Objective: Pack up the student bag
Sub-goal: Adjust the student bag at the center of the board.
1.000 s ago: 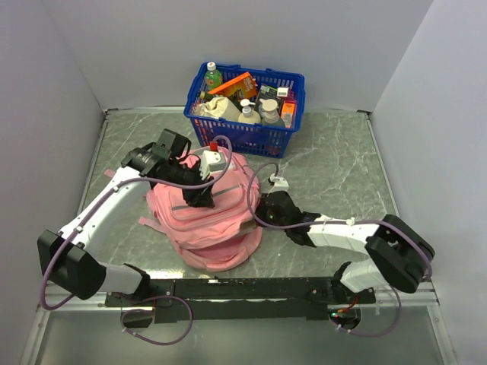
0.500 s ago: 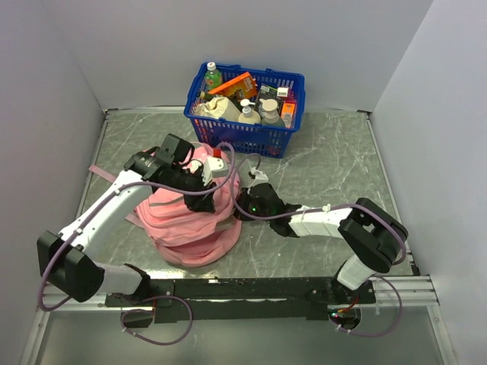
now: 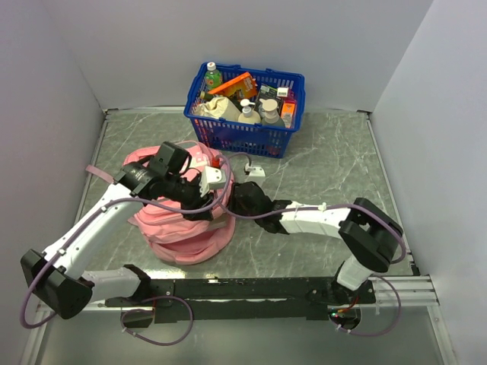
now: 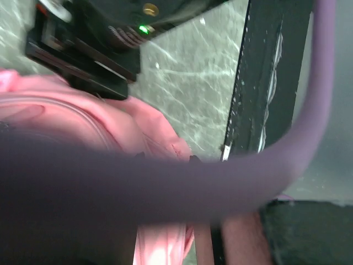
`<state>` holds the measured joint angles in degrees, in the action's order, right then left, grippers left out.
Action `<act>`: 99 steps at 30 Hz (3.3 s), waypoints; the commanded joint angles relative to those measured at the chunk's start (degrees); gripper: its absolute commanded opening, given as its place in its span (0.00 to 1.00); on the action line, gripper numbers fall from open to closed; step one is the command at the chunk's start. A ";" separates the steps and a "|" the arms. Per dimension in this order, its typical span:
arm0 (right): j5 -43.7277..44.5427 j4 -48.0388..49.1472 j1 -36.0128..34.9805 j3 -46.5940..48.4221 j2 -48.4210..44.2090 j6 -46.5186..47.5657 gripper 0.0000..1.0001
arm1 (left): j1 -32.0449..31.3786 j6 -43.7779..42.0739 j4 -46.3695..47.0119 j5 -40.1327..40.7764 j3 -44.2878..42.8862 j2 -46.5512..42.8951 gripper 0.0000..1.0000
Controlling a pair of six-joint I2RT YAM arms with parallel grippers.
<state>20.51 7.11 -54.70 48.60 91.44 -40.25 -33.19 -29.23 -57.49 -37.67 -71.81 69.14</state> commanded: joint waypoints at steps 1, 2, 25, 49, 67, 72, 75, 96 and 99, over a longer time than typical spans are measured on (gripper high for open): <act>2.34 2.03 0.99 4.39 3.91 -3.25 0.56 | -0.03 0.84 1.33 0.23 1.32 -2.87 0.41; 1.90 2.11 1.08 4.83 5.58 -3.95 0.56 | 0.05 0.76 1.33 0.49 1.67 -3.14 0.41; 0.50 -2.35 8.02 -2.81 -7.14 3.69 0.00 | 2.42 0.23 2.47 2.17 3.00 -5.16 0.39; -6.16 -17.24 -24.48 -1.06 -23.69 13.06 0.47 | 36.53 -36.84 -11.95 -6.45 7.90 -1.21 0.50; 5.14 -11.50 -29.77 1.16 -1.79 24.97 0.13 | 36.71 -39.50 0.28 -11.90 13.98 -0.33 0.56; 10.15 -15.98 -26.35 -3.50 -6.70 18.39 0.00 | 36.09 -38.97 0.10 -13.13 14.51 -0.68 0.52; 10.25 -18.35 -22.13 -7.02 -11.71 15.73 0.00 | 33.90 -38.45 -0.42 -13.04 14.86 -0.85 0.51; 20.18 -47.80 -12.08 -5.54 -34.30 -4.20 0.61 | 16.50 -15.08 10.72 -15.68 11.34 -6.30 0.44; 21.93 -52.52 -21.83 -3.79 -37.12 -13.42 0.68 | 14.57 -11.03 14.59 -13.58 12.22 -6.66 0.44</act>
<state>36.86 -39.88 -67.33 40.51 58.04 -41.50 -16.38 -47.29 -50.13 -51.44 -60.23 64.34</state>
